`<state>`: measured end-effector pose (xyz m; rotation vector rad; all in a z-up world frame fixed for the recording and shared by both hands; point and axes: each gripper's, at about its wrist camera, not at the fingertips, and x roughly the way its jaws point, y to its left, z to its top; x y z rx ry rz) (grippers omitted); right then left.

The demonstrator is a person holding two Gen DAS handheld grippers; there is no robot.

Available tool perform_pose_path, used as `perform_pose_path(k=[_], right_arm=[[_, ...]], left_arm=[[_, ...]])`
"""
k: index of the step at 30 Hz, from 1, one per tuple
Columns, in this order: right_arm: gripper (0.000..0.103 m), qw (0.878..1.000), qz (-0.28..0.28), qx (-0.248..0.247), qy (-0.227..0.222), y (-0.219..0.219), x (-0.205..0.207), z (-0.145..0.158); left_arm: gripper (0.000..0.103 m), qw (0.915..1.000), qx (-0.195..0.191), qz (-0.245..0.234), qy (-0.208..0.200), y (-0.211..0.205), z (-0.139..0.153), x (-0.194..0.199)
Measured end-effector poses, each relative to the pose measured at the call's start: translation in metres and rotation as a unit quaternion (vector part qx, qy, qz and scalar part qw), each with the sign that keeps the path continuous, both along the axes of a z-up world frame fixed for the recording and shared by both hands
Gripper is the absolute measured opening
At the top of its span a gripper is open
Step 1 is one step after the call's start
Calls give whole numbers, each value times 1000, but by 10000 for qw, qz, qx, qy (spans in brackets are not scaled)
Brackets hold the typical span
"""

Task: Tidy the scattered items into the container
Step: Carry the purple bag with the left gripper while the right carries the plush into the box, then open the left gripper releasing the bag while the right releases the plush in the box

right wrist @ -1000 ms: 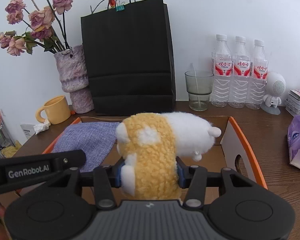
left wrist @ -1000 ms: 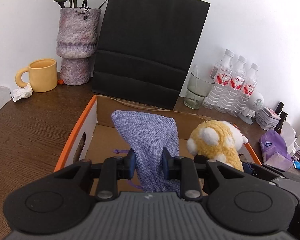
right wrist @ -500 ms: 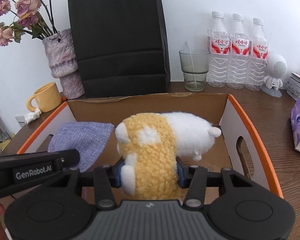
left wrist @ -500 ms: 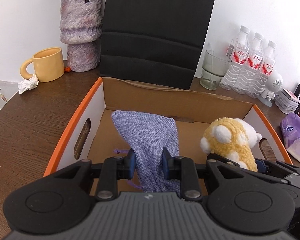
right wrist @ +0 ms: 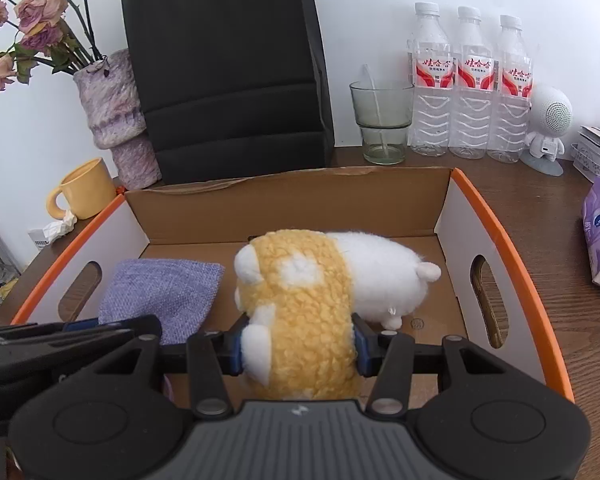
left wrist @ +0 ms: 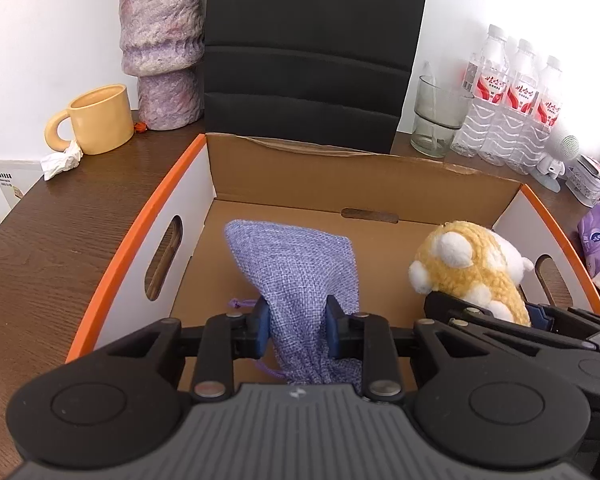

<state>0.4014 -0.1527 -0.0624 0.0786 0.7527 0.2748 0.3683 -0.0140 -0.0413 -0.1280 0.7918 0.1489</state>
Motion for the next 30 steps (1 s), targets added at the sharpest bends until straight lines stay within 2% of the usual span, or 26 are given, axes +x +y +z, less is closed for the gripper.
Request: perform_pose_path(k=[11, 19, 23, 25, 30], right_arm=[[50, 10000, -9, -79, -4, 1, -1, 2], [50, 9998, -37, -176, 57, 2, -1, 2], [50, 9995, -80, -210, 201, 0, 0, 1], [54, 9994, -103, -197, 261, -2, 1, 1], [57, 9993, -123, -250, 257, -2, 0, 3]], left_arm=[[31, 9999, 111, -13, -27, -2, 4, -2], [33, 9999, 127, -32, 102, -6, -1, -1], [39, 9998, 143, -1, 142, -5, -3, -1], [43, 9998, 162, 34, 149, -4, -3, -1], [44, 9997, 207, 39, 145, -4, -3, -1]])
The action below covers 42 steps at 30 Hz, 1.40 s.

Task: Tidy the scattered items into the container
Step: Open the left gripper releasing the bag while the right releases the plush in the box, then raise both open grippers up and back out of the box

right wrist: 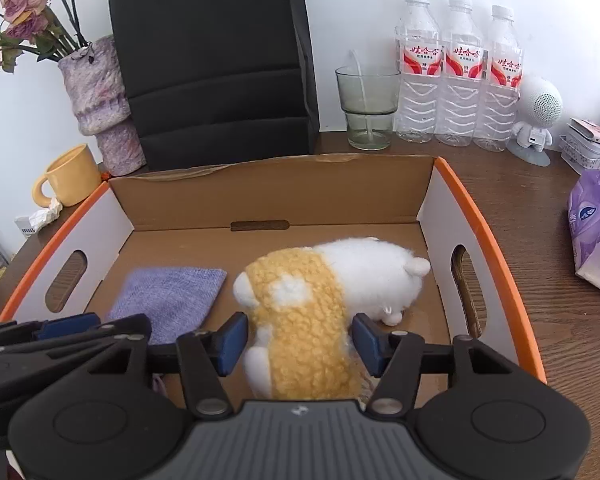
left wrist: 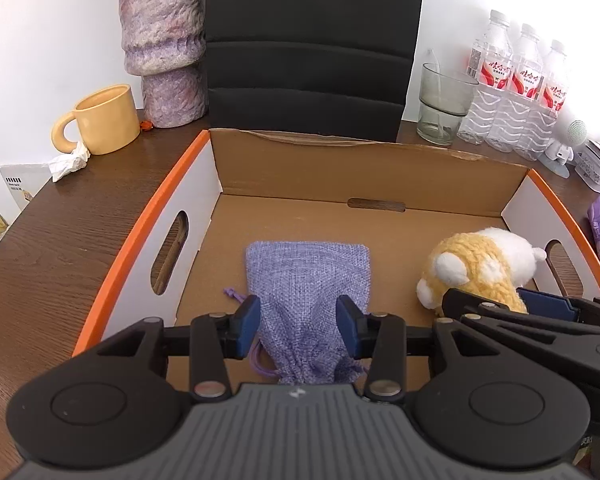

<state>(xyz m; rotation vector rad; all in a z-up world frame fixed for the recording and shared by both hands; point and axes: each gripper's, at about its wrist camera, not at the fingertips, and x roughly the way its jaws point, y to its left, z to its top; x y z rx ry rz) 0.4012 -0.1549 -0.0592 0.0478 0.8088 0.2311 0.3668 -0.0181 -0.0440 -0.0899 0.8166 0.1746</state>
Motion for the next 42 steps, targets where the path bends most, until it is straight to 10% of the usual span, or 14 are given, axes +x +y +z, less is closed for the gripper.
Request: perform_pose_path(k=[9, 23, 42], right_arm=[[62, 9999, -18, 103, -5, -3, 0, 4], [89, 9983, -59, 486, -316, -19, -12, 36], [103, 9907, 77, 427, -1286, -24, -56, 91]], left_arm=[[54, 10000, 32, 55, -58, 3, 7, -5], [101, 9982, 154, 280, -504, 20, 38, -27], [103, 9932, -43, 153, -1152, 6, 59, -62]])
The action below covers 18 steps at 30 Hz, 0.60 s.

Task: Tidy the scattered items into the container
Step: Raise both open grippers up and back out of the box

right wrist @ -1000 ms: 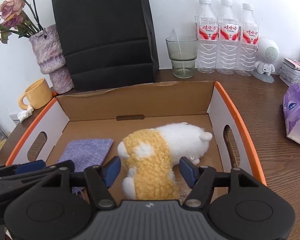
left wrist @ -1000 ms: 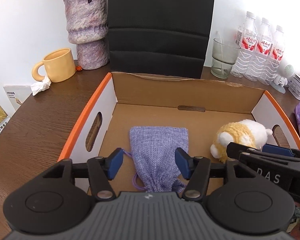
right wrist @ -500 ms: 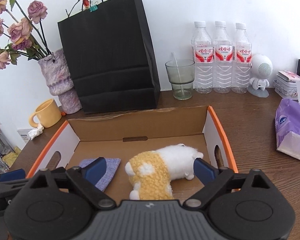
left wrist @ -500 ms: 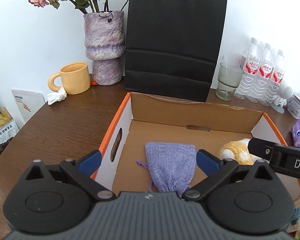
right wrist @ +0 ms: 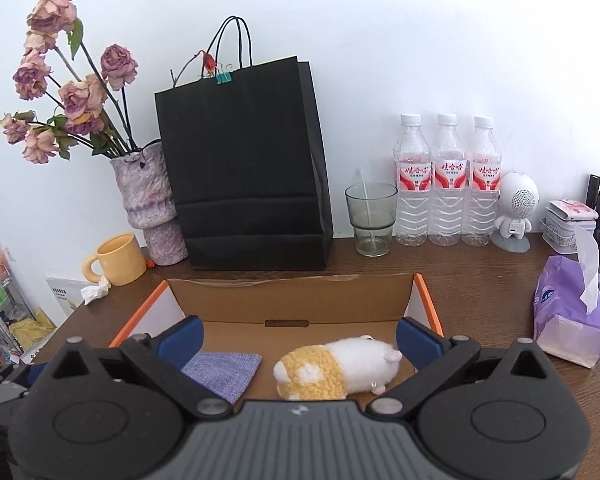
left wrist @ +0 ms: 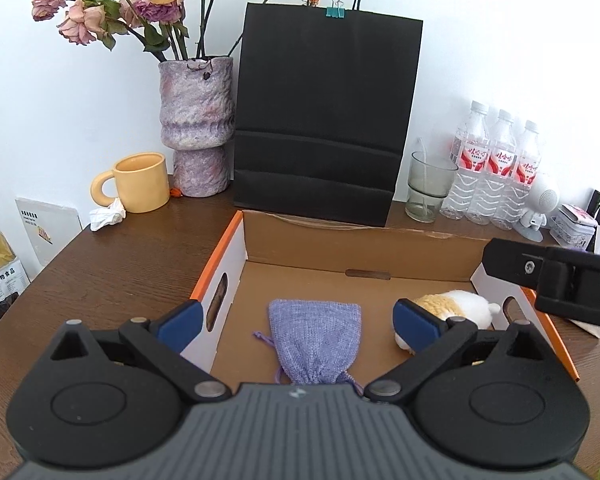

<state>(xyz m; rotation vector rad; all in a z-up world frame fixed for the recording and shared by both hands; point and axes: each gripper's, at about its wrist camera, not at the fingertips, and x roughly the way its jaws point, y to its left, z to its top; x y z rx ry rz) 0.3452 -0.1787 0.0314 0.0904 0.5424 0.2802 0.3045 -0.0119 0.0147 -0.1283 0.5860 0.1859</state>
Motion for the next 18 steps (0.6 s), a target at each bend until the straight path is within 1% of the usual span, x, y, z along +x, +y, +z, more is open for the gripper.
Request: perform_pose_path(k=[4, 9, 13, 18], right_arm=[[103, 9999, -1, -2, -165, -2, -9, 8], [103, 9994, 34, 6, -352, -5, -19, 18], [103, 9989, 68, 52, -466, -6, -27, 25], [103, 9977, 19, -139, -668, -3, -38, 30]], left_arm=[[103, 9999, -56, 41, -91, 2, 5, -7], [103, 9997, 55, 26, -235, 1, 10, -18], [103, 9996, 9, -21, -290, 3, 10, -25], [103, 9992, 39, -67, -387, 5, 11, -36]])
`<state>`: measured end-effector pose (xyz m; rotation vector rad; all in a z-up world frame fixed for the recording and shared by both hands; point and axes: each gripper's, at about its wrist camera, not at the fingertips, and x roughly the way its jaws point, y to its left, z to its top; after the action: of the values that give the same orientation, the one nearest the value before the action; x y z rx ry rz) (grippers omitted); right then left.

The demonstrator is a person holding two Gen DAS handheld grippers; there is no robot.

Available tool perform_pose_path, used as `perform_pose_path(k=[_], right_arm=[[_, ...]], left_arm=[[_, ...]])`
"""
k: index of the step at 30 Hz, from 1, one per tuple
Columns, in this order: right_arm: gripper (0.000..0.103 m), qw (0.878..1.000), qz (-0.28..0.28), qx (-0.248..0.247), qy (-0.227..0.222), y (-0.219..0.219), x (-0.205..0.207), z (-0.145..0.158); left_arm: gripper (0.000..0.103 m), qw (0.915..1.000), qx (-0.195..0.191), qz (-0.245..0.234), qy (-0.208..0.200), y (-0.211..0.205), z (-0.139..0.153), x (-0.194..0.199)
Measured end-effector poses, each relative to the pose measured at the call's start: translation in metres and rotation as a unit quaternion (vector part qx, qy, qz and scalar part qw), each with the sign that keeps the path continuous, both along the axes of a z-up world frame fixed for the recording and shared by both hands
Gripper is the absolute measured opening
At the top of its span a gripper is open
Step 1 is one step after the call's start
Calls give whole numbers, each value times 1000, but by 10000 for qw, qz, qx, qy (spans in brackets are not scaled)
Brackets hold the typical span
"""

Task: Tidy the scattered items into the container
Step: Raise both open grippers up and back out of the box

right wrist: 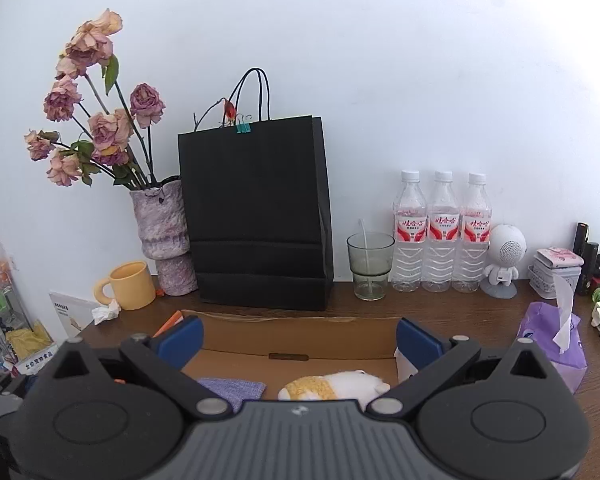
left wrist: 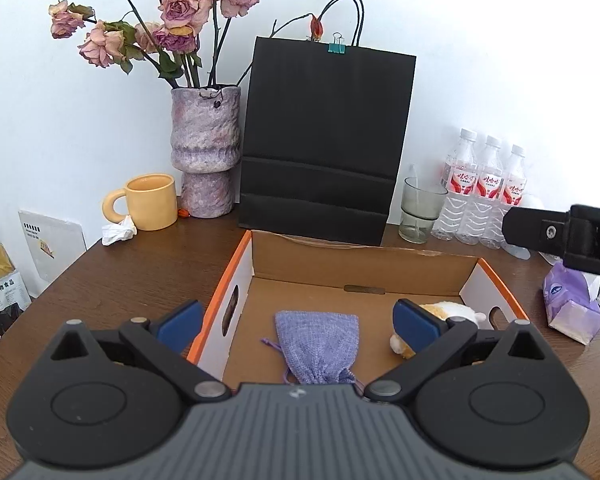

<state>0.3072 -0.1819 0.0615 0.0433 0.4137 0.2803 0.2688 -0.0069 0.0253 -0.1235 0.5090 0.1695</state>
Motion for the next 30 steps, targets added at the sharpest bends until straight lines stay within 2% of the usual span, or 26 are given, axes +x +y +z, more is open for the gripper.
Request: perform_pose_path(k=[12, 18, 30], right_arm=[[103, 9996, 83, -215, -175, 13, -29, 3], [103, 9991, 174, -295, -265, 19, -60, 5], [103, 9982, 316, -288, -431, 16, -123, 12]], left_arm=[[103, 9998, -157, -67, -126, 17, -1, -36], [103, 9990, -347, -146, -220, 25, 2, -58], [103, 9981, -318, -399, -345, 29, -1, -107]])
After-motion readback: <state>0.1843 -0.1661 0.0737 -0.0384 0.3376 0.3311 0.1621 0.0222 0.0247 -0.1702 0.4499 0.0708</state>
